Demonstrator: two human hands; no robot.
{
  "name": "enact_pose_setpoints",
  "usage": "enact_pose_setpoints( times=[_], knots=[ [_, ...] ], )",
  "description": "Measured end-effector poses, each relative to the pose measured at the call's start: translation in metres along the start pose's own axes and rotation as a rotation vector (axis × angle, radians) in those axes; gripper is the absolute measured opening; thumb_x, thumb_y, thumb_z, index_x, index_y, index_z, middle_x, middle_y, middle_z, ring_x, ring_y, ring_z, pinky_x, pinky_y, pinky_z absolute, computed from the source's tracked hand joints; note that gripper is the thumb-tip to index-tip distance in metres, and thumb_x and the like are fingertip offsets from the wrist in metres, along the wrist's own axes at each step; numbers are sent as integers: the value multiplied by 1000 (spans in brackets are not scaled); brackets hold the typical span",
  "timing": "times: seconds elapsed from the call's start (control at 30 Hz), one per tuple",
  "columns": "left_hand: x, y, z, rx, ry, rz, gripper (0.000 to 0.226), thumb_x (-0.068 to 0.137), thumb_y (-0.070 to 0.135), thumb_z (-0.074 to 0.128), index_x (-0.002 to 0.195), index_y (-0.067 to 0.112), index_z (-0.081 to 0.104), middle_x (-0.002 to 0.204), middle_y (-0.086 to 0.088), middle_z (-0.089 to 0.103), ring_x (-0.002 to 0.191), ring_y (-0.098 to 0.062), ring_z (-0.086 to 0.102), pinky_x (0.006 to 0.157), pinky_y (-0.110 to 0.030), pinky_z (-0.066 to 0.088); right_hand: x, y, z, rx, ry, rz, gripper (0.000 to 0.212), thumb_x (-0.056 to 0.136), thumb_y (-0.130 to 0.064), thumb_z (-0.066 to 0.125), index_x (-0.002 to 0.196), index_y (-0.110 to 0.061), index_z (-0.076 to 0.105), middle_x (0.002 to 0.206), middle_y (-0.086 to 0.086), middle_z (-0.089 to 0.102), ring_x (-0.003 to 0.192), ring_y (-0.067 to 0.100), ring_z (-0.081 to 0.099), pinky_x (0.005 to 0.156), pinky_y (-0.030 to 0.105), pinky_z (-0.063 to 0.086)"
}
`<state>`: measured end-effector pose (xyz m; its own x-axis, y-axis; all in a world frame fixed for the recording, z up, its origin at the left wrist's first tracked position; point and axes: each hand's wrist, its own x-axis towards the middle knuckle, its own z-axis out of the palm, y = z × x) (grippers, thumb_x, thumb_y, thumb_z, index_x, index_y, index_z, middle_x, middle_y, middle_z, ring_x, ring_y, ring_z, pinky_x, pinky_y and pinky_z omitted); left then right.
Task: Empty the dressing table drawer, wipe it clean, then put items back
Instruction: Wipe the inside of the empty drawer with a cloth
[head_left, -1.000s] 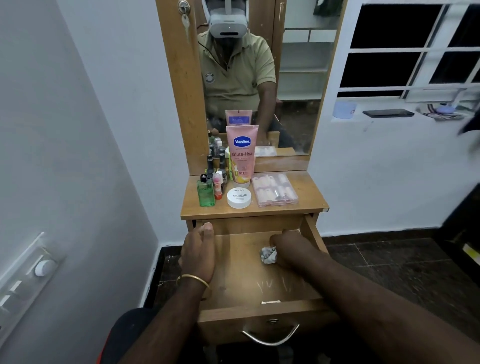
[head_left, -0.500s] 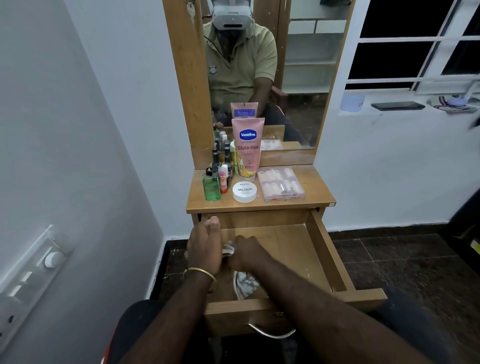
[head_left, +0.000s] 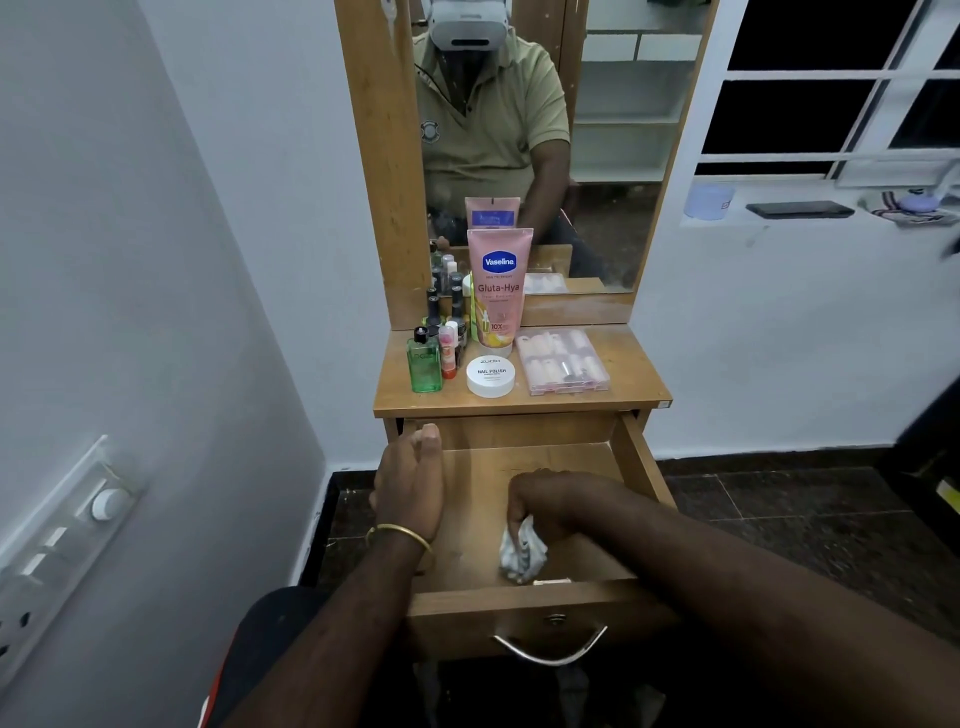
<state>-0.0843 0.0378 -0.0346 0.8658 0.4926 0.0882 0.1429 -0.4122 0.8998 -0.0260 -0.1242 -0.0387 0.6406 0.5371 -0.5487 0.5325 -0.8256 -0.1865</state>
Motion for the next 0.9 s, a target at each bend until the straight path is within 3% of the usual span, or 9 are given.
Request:
enact_pose_setpoints(
  times=[0.13, 0.23, 0.33, 0.43, 0.57, 0.63, 0.73, 0.9],
  knots=[
    [-1, 1, 0, -12, -8, 5, 60, 75, 70, 19, 65, 17, 48, 71, 2, 55, 81, -24, 55, 87, -51, 45, -14, 25, 3, -31, 44, 89, 29, 82, -9, 74, 106, -26, 75, 124, 2, 61, 106, 24, 60, 91, 35, 53],
    [-1, 1, 0, -19, -8, 14, 60, 75, 71, 19, 65, 20, 48, 74, 2, 56, 86, -29, 58, 87, -50, 47, -22, 37, 11, -55, 86, 241, 37, 85, -27, 73, 120, -22, 64, 126, 4, 56, 106, 23, 58, 89, 35, 52],
    [-1, -1, 2, -25, 1, 9, 60, 74, 74, 18, 70, 24, 50, 84, -4, 61, 94, -31, 59, 92, -54, 45, -23, 37, 19, 76, 77, 439, 52, 90, -43, 65, 131, -15, 52, 128, 8, 57, 102, 22, 56, 80, 31, 47],
    [0, -2, 3, -14, 2, 7, 59, 75, 74, 18, 77, 26, 52, 97, -11, 65, 99, -32, 58, 95, -57, 43, -15, 17, 22, 214, 38, 514, 49, 95, -38, 59, 132, -7, 53, 127, 10, 60, 100, 22, 58, 88, 34, 48],
    [0, -3, 3, -16, -2, 13, 53, 82, 66, 22, 76, 23, 52, 92, -8, 63, 97, -31, 58, 89, -46, 44, 3, -23, 23, 358, 150, 482, 39, 94, -29, 60, 126, -6, 57, 122, 11, 64, 107, 24, 63, 92, 33, 52],
    [1, -4, 3, -32, 0, 11, 59, 79, 71, 20, 76, 21, 51, 94, -11, 64, 97, -32, 58, 91, -50, 45, 13, -43, 22, 402, 170, 430, 42, 93, -29, 62, 127, -5, 57, 121, 13, 64, 106, 26, 64, 91, 34, 55],
    [2, -6, 4, -25, -3, -3, 75, 75, 76, 17, 89, 15, 59, 104, -14, 64, 102, -33, 57, 96, -56, 42, 25, -63, 25, 419, 206, 264, 52, 86, -30, 71, 129, -7, 53, 125, 14, 60, 110, 31, 61, 82, 32, 50],
    [-1, -2, 2, -26, -10, -24, 75, 74, 76, 16, 92, 18, 60, 105, -7, 64, 102, -28, 56, 97, -54, 41, 21, -70, 23, 287, 135, -20, 41, 83, -8, 71, 122, -4, 61, 112, 16, 67, 97, 30, 65, 85, 37, 55]
  ],
)
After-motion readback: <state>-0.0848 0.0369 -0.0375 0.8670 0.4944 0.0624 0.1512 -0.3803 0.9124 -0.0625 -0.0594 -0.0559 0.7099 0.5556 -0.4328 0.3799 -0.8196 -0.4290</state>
